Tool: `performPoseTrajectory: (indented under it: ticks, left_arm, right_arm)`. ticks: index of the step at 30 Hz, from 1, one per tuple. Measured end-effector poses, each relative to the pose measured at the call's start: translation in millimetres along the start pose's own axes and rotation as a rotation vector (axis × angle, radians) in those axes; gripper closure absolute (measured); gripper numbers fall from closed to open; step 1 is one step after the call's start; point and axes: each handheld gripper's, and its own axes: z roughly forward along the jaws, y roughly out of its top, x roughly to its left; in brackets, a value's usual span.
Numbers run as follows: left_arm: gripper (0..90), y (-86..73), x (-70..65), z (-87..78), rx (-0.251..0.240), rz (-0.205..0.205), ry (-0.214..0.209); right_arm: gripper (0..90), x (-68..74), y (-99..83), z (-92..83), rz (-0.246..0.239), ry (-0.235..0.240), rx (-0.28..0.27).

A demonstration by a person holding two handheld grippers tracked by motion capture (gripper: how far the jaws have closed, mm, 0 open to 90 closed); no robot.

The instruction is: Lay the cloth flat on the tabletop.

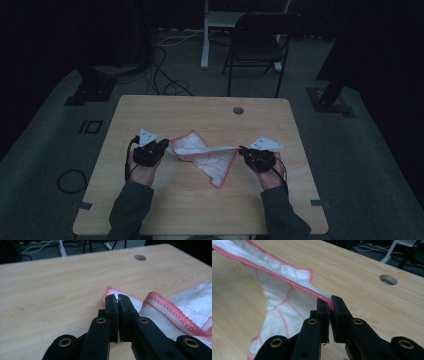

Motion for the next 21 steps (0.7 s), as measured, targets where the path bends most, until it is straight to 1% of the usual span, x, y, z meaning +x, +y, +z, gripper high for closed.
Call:
performPoseTrajectory:
  ticks: [7, 9, 10, 13, 15, 16, 17, 18, 19, 21]
  left_arm:
    - [87.7, -35.5, 3.1, -11.2, 0.042, -0.041, -0.008]
    - [87.6, -45.3, 4.0, -12.9, 0.056, -0.059, -0.015]
    - [87.6, -51.1, 4.7, -13.1, 0.071, -0.059, -0.012]
    - [87.2, -63.9, 8.2, -12.5, 0.102, -0.086, -0.019]
    - [86.2, -71.9, 10.2, -11.7, 0.129, -0.090, -0.015]
    - [85.3, -71.9, 10.2, -11.7, 0.129, -0.090, -0.015]
    - [85.3, -75.7, 13.2, -11.2, 0.140, -0.091, -0.002]
    - [83.5, -75.7, 15.7, -11.4, 0.137, -0.103, 0.003]
    - [82.5, -74.0, 18.5, -12.0, 0.129, -0.112, 0.012]
    - [81.2, -68.8, 20.8, -12.4, 0.116, -0.105, 0.022]
  right_arm:
    - [86.3, 19.2, -10.8, 0.2, -0.025, 0.043, 0.020]
    - [86.3, 24.2, -13.4, 0.5, -0.032, 0.054, 0.022]
    - [86.3, 27.0, -14.8, 0.4, -0.036, 0.059, 0.026]
    - [86.3, 35.0, -19.1, 0.9, -0.045, 0.077, 0.032]
    - [86.3, 40.0, -22.1, 1.1, -0.052, 0.088, 0.034]
    - [86.3, 40.0, -22.1, 1.1, -0.052, 0.088, 0.034]
    - [86.3, 42.6, -23.6, 1.2, -0.053, 0.094, 0.038]
    - [86.3, 46.5, -26.3, 1.7, -0.063, 0.098, 0.042]
    - [86.3, 48.5, -27.8, 1.9, -0.063, 0.103, 0.043]
    - [86.2, 51.4, -30.8, 1.9, -0.066, 0.107, 0.045]
